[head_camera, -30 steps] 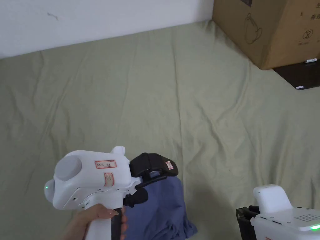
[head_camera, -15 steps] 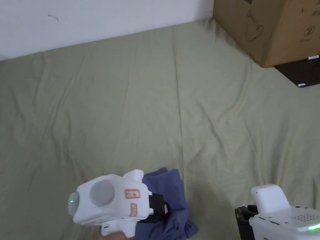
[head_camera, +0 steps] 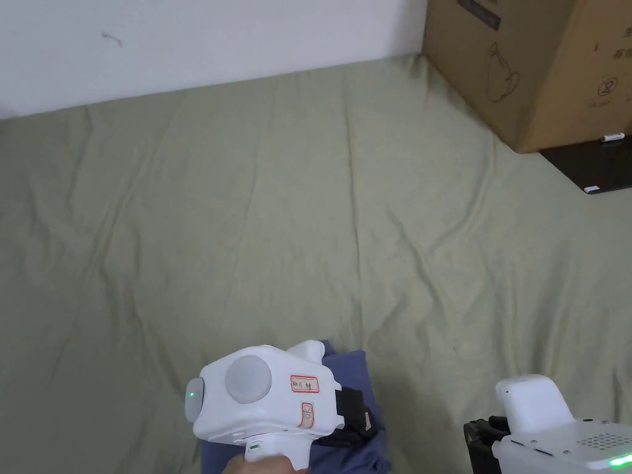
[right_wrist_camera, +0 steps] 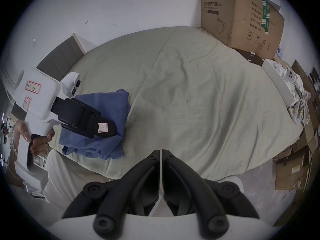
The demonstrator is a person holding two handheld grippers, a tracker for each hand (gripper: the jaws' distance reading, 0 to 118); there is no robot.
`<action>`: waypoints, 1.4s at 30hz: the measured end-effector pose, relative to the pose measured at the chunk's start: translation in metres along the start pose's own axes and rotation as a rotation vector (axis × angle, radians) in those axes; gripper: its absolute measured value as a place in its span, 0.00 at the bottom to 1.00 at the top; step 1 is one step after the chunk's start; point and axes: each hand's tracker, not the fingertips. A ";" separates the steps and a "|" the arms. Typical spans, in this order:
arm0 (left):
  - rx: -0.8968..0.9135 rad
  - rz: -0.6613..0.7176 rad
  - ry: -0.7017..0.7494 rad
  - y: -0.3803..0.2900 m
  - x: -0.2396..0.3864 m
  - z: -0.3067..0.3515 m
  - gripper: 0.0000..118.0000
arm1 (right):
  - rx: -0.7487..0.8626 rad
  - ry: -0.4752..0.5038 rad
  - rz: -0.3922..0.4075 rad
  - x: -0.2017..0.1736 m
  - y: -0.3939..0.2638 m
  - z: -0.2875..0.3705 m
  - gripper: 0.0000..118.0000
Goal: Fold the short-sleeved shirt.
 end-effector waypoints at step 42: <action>0.171 0.201 -0.314 -0.014 -0.188 0.068 0.33 | -0.136 0.172 0.146 -0.103 0.061 -0.105 0.02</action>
